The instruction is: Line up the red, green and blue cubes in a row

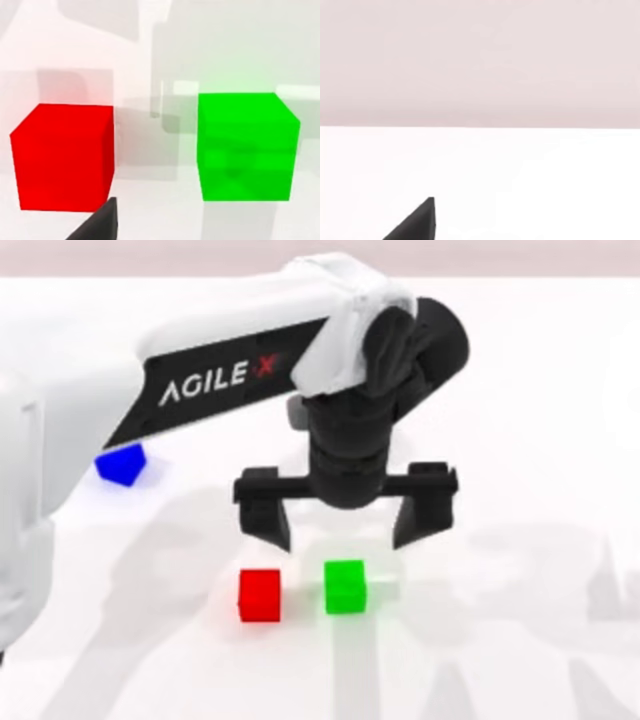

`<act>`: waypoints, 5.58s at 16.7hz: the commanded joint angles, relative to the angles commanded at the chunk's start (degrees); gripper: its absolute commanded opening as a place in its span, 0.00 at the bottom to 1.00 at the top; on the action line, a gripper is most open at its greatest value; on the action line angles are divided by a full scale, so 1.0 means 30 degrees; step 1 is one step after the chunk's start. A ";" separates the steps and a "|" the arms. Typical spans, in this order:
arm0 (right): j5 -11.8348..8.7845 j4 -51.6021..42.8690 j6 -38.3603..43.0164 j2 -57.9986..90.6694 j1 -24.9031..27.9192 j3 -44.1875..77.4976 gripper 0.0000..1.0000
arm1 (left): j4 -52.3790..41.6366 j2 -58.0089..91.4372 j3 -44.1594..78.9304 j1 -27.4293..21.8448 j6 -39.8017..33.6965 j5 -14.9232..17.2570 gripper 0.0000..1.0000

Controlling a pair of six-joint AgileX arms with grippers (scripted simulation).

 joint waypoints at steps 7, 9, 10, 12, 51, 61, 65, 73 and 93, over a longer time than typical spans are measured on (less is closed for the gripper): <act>0.0000 0.0000 0.0000 0.0000 0.0000 0.0000 1.00 | -0.0446 -0.0094 0.0452 0.0126 0.0272 0.0003 1.00; 0.0000 0.0000 0.0000 0.0000 0.0000 0.0000 1.00 | -0.0510 0.0133 0.0726 0.0815 0.1326 0.0009 1.00; 0.0000 0.0000 0.0000 0.0000 0.0000 0.0000 1.00 | -0.0555 0.0294 0.0915 0.1330 0.2134 0.0017 1.00; 0.0000 0.0000 0.0000 0.0000 0.0000 0.0000 1.00 | -0.0658 0.0667 0.1336 0.2644 0.4164 0.0042 1.00; 0.0000 0.0000 0.0000 0.0000 0.0000 0.0000 1.00 | 0.4785 0.4375 -0.0391 1.2634 1.9868 0.0291 0.47; 0.0000 0.0000 0.0000 0.0000 0.0000 0.0000 1.00 | 0.4785 0.4375 -0.0391 1.2634 1.9868 0.0291 0.00; 0.0000 0.0000 0.0000 0.0000 0.0000 0.0000 1.00 | 0.4785 0.4375 -0.0391 1.2634 1.9868 0.0291 0.00; 0.0000 0.0000 0.0000 0.0000 0.0000 0.0000 1.00 | 0.0804 0.2824 0.2496 1.2846 1.9792 0.0421 0.00; 0.0000 0.0000 0.0000 0.0000 0.0000 0.0000 1.00 | -0.3284 0.5457 0.8361 0.2024 0.4009 -0.0003 0.00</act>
